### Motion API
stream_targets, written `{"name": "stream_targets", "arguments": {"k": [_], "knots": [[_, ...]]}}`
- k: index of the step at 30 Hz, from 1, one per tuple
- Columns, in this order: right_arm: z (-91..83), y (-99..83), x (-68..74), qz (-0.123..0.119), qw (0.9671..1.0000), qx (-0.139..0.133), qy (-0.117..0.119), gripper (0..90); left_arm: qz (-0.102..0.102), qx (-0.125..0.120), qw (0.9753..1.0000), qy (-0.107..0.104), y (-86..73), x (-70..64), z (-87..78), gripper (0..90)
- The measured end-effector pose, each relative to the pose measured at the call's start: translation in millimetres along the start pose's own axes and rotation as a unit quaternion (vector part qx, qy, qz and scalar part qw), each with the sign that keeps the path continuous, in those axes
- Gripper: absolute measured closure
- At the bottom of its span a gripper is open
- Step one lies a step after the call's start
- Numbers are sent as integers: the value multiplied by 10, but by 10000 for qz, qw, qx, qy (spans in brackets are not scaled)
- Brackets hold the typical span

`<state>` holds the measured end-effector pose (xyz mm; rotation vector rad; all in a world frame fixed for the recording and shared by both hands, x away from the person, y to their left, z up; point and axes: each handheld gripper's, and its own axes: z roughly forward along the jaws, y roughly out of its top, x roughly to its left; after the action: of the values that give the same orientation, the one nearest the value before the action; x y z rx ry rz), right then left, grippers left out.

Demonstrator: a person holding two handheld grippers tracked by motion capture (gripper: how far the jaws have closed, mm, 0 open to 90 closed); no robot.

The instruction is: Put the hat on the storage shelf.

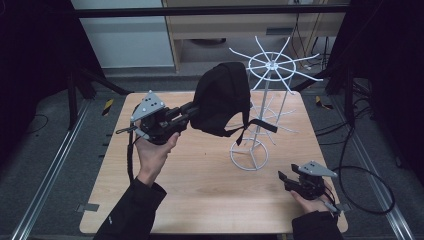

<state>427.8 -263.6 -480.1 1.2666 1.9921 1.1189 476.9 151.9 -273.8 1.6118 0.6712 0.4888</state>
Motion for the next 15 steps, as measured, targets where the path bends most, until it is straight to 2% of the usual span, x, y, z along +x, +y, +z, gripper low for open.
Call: {"name": "stream_targets", "arguments": {"k": [3, 7, 10, 11, 15], "knots": [[-1, 0, 2, 12, 10000, 6, 10, 416, 66, 54, 10000, 39, -8, -3, -8, 696], [0, 0, 3, 9, 10000, 12, 8, 414, 133, -26, 9999, 48, -37, 5, -72, 561], [0, -1, 8, 24, 10000, 14, 4, 411, 166, 4, 9998, 54, -98, 23, -185, 469], [0, -1, 8, 24, 10000, 14, 4, 411, 166, 4, 9998, 54, -98, 23, -185, 460], [6, -3, 2, -30, 10000, 2, -23, 407, 154, 159, 9997, 85, -234, 74, -371, 412]]}}
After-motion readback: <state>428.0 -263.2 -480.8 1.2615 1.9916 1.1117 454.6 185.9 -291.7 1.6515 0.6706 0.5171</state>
